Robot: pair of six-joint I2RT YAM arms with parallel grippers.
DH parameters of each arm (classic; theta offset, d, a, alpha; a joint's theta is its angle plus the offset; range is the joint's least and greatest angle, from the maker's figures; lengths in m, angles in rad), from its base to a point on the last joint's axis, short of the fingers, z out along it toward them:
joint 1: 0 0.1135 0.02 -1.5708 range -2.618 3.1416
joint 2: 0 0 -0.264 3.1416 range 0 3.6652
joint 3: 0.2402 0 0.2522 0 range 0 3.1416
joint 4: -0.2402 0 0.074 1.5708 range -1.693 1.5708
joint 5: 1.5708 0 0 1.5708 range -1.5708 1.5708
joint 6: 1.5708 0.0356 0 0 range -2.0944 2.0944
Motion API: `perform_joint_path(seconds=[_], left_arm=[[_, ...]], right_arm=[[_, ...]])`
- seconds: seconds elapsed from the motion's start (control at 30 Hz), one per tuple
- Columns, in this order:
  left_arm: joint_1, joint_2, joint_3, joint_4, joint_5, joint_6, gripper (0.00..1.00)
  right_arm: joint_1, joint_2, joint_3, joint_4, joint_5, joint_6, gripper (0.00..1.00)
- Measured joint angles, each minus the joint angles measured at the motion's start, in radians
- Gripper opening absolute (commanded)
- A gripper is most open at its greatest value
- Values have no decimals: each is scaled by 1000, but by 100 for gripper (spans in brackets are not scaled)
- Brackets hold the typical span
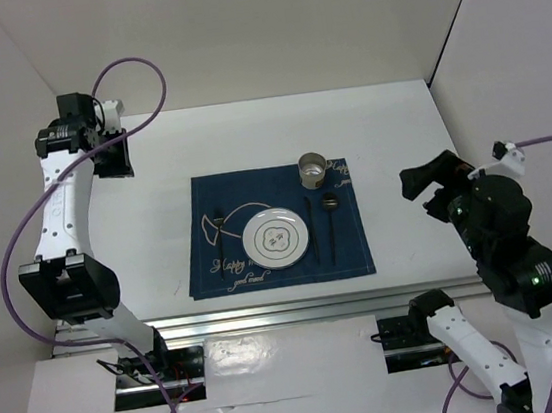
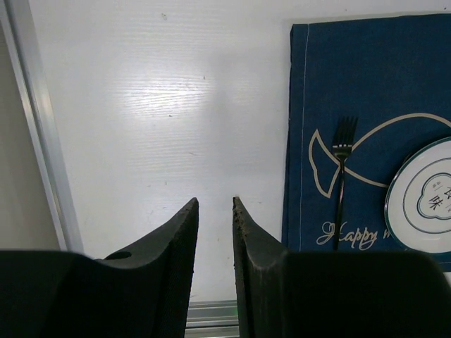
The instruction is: Set the dinner table for one person
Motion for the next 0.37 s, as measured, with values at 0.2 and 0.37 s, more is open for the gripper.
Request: perform_joint_path(seconds=[0.2,0.37], left_arm=[[0,-33,3,-24,0,20,33],[0,-64,-26,-42,0,21,33]], right_arm=[[0,-52,4,-97,41,53,100],[0,-52,15,-166,68,82,100]])
